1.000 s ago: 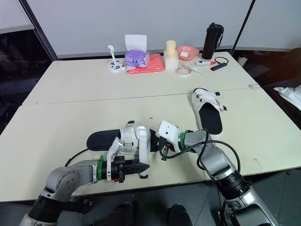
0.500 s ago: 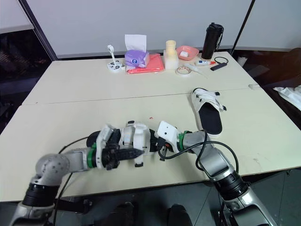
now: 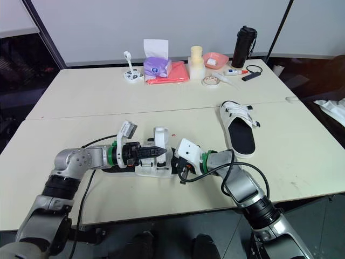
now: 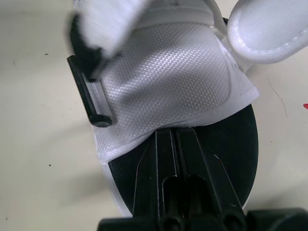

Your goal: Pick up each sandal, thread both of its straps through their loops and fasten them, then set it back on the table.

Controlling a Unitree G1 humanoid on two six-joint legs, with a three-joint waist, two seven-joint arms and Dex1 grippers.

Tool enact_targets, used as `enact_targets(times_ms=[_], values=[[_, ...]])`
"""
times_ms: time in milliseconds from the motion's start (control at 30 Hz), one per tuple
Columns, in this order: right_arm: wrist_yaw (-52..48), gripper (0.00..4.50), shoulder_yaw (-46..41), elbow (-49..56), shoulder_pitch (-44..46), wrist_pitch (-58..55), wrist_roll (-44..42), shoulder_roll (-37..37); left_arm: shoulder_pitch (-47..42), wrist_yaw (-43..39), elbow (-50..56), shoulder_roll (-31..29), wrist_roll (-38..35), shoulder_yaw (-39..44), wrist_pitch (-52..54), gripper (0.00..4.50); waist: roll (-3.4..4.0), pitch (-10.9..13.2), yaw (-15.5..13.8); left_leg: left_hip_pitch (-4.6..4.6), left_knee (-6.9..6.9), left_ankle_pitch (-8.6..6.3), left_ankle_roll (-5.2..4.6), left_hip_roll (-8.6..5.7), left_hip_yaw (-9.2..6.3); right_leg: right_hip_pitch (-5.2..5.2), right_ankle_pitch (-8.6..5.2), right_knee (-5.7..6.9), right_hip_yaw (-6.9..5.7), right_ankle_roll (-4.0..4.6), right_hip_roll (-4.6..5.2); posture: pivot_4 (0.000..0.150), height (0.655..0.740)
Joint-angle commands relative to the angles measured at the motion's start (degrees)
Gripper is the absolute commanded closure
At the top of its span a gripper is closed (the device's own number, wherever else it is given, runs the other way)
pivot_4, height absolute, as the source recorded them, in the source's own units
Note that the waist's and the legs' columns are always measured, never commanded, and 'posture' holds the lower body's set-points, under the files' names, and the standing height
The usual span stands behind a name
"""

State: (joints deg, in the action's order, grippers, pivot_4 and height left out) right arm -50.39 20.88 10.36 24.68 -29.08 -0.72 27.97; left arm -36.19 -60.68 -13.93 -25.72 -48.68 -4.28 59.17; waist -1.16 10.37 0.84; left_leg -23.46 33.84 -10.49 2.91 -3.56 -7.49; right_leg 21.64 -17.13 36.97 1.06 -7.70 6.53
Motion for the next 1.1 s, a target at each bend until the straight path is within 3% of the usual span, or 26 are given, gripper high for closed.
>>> enact_targets(times_ms=[33, 300, 1100], values=[[0.3, 4.5, 1.32, 1.06, -1.53, -1.42, 0.14, -0.03, -2.03, -4.11, -2.21, -0.04, 3.3, -1.47, -2.99, 4.46, 0.0, 0.0, 0.06, 0.0, -0.01, 0.0, 0.0, 0.01, -0.01, 0.0, 0.0, 0.0, 0.0, 0.0, 0.0, 0.15, 0.74], [0.68, 4.5, 0.49, 3.62, -3.46, -3.06, -0.12, 1.75, -1.72, -8.08, -3.0, 0.47, 6.49, -2.65, -3.57, 4.46, 0.0, 0.0, -0.09, -0.04, -0.03, -0.01, 0.0, 0.06, -0.06, 0.02, -0.01, -0.01, 0.0, -0.02, 0.04, 0.15, 0.74], [1.26, 4.5, 0.15, 7.59, -6.73, -5.42, -0.25, 4.24, -0.41, -9.11, -3.14, 5.64, 10.92, -3.49, -5.17, 4.46, -0.02, 0.0, -0.35, -0.09, -0.02, -0.02, -0.01, -0.01, -0.22, -0.31, -0.02, -0.6, -0.21, -0.05, 0.15, 0.15, 0.74]])
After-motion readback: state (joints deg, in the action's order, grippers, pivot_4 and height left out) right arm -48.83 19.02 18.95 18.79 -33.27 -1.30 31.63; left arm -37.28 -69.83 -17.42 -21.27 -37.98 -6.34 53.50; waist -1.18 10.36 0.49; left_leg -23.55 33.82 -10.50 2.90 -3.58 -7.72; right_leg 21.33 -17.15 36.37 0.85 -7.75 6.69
